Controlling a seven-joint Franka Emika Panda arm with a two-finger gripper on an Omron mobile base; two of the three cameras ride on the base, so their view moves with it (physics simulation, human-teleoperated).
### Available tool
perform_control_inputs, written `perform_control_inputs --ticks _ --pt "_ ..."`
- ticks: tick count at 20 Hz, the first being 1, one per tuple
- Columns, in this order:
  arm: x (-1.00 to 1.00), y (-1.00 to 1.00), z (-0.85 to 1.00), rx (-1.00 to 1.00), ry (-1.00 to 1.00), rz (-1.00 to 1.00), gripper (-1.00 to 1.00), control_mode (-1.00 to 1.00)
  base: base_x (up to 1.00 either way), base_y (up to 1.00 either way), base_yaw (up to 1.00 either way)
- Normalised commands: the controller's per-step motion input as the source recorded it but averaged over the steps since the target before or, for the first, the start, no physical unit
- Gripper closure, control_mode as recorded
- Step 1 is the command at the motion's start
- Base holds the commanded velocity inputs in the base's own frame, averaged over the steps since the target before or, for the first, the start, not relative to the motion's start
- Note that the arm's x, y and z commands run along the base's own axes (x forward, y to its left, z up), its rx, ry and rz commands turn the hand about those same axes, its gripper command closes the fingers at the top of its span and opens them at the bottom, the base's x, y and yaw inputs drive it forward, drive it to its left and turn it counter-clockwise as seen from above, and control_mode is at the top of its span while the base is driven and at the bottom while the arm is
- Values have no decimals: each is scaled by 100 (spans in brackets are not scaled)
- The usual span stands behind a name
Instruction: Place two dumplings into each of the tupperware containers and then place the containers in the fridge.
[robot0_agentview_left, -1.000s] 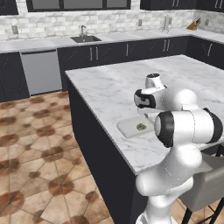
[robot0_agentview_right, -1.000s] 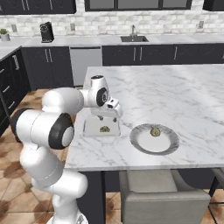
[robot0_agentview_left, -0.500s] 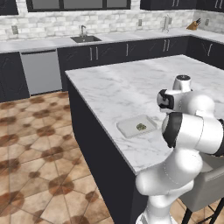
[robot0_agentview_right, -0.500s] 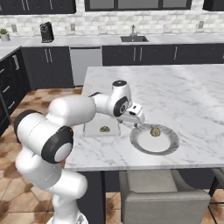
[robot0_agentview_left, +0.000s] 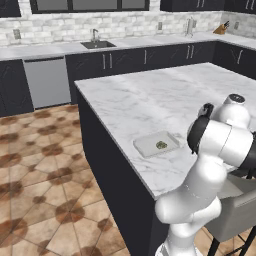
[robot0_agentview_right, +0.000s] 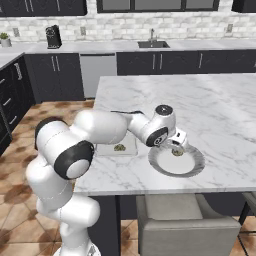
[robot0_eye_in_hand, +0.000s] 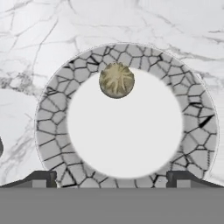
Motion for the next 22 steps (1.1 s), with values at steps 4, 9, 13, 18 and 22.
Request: perform_control_inputs --ticks 4,9,13,18,22 --pt "3 -52 -37 6 -17 0 -100 -100 0 0 0" --pt "30 -11 -33 0 -10 0 -100 -100 0 0 0" --pt "44 0 -10 0 -3 0 -100 -100 0 0 0" --pt "43 0 0 -2 5 0 -100 -100 0 0 0" --pt "47 0 0 -4 10 0 -100 -100 0 0 0"
